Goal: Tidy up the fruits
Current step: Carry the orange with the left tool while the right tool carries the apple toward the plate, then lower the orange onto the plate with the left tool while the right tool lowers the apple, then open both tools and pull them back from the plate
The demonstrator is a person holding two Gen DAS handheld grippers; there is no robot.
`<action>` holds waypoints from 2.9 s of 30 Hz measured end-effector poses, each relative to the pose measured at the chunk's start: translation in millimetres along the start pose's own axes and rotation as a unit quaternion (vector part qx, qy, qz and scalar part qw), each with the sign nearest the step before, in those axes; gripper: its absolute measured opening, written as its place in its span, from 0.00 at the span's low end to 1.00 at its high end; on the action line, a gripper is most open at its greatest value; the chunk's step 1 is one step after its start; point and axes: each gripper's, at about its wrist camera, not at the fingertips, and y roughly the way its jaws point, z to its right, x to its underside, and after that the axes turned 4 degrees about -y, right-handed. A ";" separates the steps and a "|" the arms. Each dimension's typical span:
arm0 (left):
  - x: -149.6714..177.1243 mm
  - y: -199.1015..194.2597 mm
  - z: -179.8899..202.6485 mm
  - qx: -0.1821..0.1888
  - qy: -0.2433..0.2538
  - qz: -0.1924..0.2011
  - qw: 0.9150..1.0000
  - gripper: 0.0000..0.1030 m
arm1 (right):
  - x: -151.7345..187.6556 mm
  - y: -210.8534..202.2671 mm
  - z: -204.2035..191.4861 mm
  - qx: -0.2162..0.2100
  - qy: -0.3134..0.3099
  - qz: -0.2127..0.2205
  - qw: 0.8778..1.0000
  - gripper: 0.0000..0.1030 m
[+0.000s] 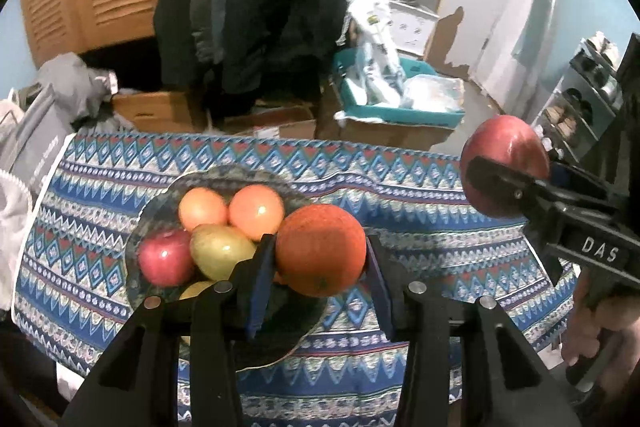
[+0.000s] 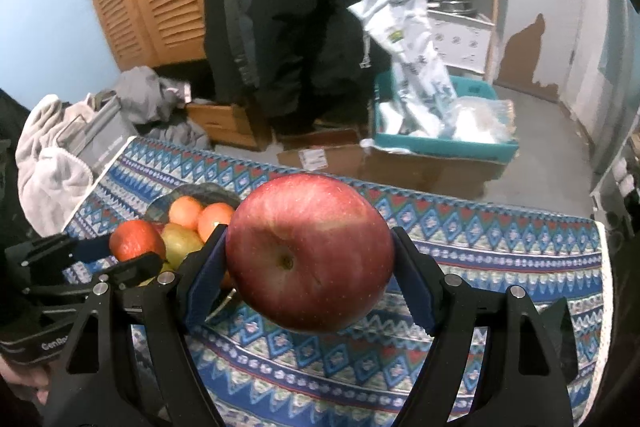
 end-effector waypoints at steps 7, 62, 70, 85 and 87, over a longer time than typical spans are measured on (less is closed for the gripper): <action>9.2 19.2 -26.3 -0.017 -0.013 -0.024 0.999 0.43 | -5.2 28.9 -22.3 -0.024 -0.009 -0.020 0.999 0.76; 10.6 17.2 -119.8 -0.104 -0.121 -0.042 0.986 0.66 | 0.3 124.7 -98.9 -0.074 -0.058 -0.104 0.990 0.78; -0.2 -5.1 -106.6 -0.094 -0.113 -0.013 0.989 0.72 | -10.8 90.1 -82.9 -0.047 -0.048 -0.070 0.995 0.78; -21.5 -58.3 -65.6 -0.090 -0.064 0.066 0.992 0.84 | -28.9 0.9 -54.8 -0.005 -0.029 0.019 0.999 0.78; -24.7 -64.9 -61.9 -0.088 -0.059 0.075 0.992 0.84 | -31.4 -10.5 -53.4 0.000 -0.030 0.033 0.999 0.78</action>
